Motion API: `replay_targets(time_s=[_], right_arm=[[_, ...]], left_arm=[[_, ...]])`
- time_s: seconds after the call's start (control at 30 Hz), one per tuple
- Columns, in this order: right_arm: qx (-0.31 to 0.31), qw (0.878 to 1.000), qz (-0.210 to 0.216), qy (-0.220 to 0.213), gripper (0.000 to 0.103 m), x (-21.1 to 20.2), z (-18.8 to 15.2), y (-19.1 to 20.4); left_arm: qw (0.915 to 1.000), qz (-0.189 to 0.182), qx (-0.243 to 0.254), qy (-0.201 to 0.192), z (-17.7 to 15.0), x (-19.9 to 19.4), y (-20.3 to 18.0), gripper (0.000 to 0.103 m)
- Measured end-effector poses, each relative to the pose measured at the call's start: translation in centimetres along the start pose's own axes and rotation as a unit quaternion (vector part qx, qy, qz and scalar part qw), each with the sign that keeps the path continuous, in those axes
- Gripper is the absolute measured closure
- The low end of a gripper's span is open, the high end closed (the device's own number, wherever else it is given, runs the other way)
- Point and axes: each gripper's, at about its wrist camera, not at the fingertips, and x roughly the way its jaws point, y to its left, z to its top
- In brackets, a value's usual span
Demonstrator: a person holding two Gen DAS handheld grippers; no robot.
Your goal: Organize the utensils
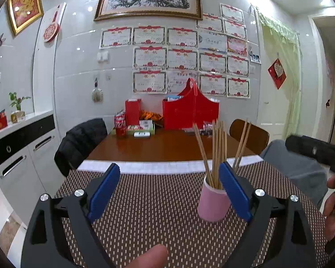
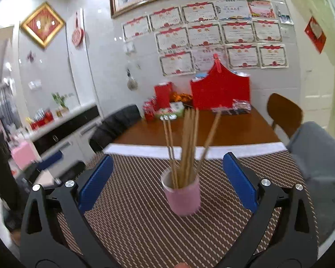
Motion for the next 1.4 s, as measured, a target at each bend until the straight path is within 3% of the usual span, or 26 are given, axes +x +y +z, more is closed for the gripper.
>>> replay_targets(time_s=[0.23,0.4,0.97,1.4], right_arm=[[-0.007,0.998,-0.057,0.0,0.006,0.3,-4.4,0.0],[-0.018,0.997,-0.078,-0.009,0.006,-0.4,-5.0,0.2],[-0.023,0.995,-0.082,-0.051,0.006,-2.7,-4.9,1.3],[-0.024,0.995,-0.083,-0.055,0.006,-3.0,-4.9,1.4]], left_arm=[[0.9995,0.023,0.004,-0.019,-2.1,-1.3,-0.4,0.014],[0.9989,0.025,0.003,-0.04,-2.1,-2.7,-0.9,0.014],[0.9982,0.046,-0.004,-0.039,-2.2,-3.7,-1.1,0.014],[0.9975,0.05,0.004,-0.049,-2.4,-4.2,-1.7,0.014]])
